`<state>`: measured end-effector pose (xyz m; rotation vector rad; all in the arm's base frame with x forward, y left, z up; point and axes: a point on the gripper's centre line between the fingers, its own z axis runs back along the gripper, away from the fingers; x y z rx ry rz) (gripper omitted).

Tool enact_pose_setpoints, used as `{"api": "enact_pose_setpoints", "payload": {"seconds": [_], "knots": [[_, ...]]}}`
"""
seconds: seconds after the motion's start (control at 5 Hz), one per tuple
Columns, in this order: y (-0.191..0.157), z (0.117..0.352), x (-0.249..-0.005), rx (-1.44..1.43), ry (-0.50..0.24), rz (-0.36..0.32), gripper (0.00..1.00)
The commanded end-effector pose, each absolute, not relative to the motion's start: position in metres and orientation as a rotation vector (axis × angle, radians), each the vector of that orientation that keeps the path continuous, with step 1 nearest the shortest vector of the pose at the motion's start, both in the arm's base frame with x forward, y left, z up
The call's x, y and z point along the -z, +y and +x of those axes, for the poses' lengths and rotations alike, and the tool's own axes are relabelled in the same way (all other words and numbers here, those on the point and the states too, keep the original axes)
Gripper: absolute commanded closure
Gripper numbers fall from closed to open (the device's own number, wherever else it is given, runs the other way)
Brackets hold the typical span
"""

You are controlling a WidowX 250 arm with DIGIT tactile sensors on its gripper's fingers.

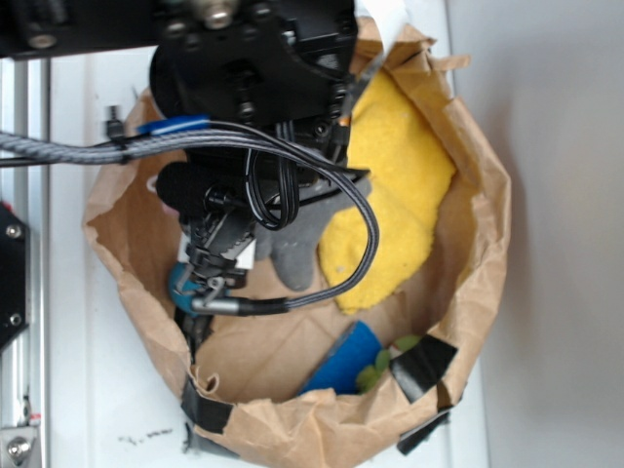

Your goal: Grab the gray animal.

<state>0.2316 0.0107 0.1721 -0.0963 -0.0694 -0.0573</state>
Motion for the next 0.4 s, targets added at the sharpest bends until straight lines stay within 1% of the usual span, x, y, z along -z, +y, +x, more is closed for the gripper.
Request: {"api": "enact_pose_setpoints", "payload": {"seconds": [0.0,0.2], "knots": [[-0.0094,0.2444,-0.1758,-0.027,-0.14,-0.119,1.0],[-0.0085,0.2434,-0.1701,-0.023,-0.117,-0.132,1.0]]}}
